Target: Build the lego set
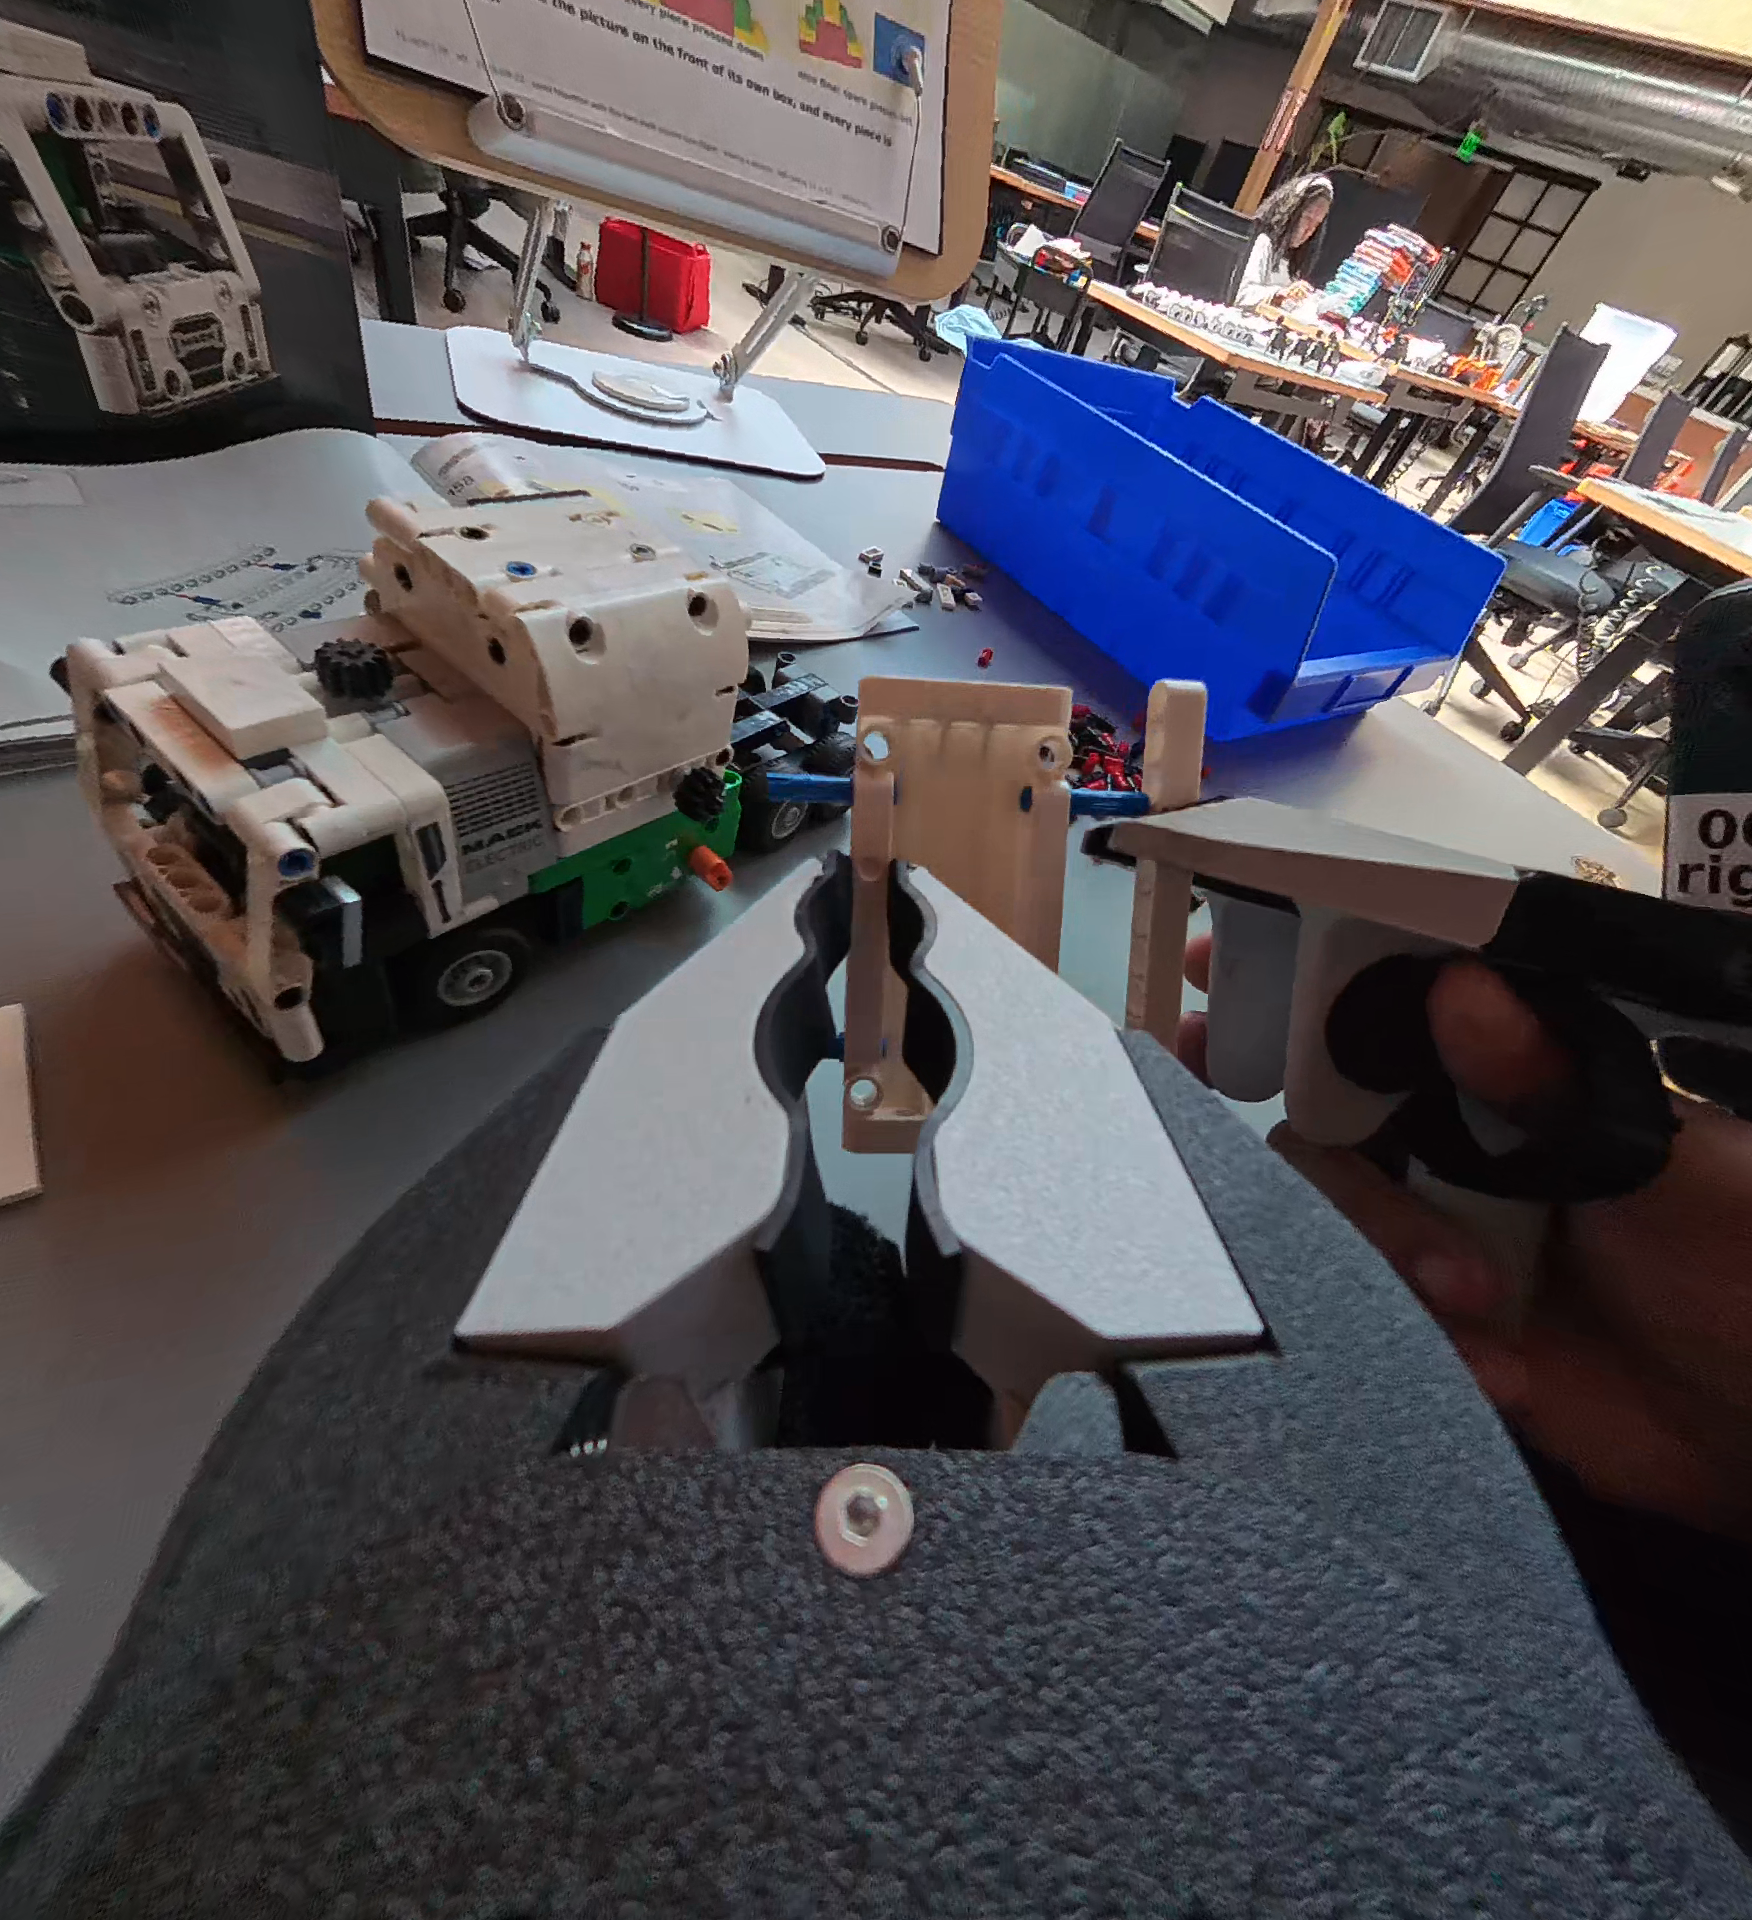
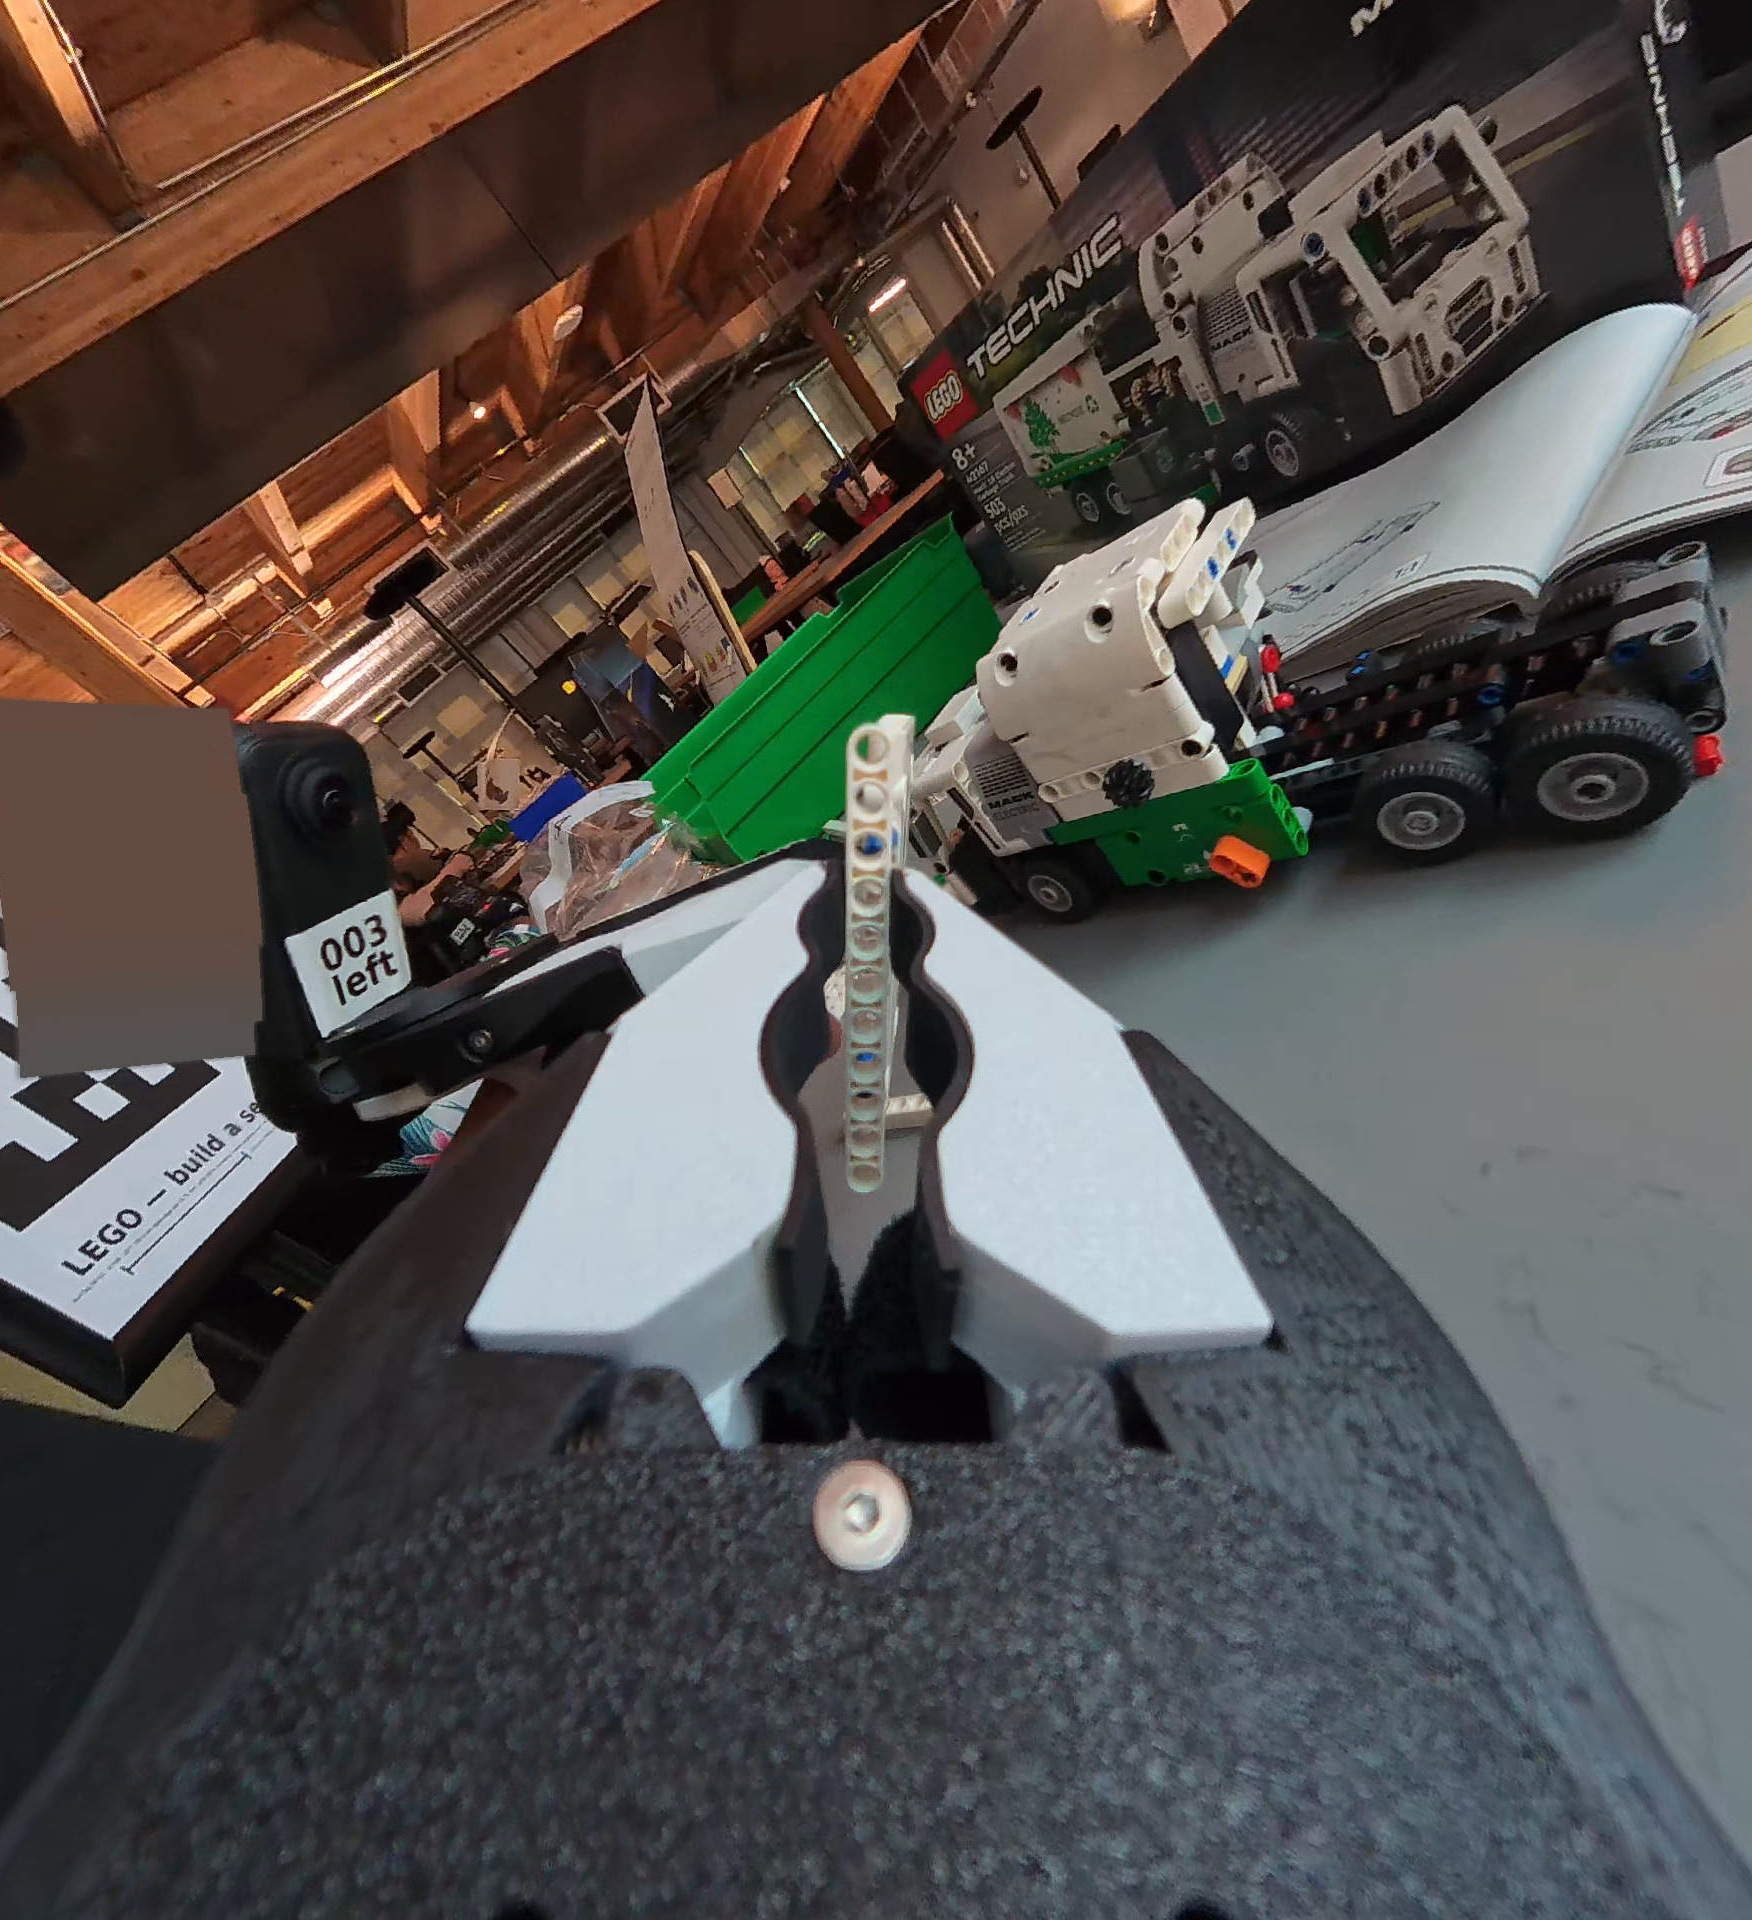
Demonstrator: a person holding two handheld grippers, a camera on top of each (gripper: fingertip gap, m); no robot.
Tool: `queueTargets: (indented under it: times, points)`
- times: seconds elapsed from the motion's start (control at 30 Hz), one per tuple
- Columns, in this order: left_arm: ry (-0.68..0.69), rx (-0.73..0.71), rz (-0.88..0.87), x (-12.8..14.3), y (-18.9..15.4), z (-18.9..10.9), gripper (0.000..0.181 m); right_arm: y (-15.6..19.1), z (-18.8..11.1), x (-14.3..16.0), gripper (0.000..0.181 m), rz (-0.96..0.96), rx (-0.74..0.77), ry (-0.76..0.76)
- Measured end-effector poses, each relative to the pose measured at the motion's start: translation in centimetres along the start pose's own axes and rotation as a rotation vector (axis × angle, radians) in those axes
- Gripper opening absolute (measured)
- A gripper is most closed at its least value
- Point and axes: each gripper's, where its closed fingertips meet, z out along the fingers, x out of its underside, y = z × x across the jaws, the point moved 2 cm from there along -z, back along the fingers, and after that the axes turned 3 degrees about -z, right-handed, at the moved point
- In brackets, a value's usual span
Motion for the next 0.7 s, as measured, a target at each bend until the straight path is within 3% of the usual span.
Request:
queueTargets:
  times: [0.7]
  points:
    - [0.048, 0.062, 0.1, 0.57, -0.23, -0.09, 0.006, -0.43, -0.32, 0.55, 0.006, 0.001, -0.057, 0.056]
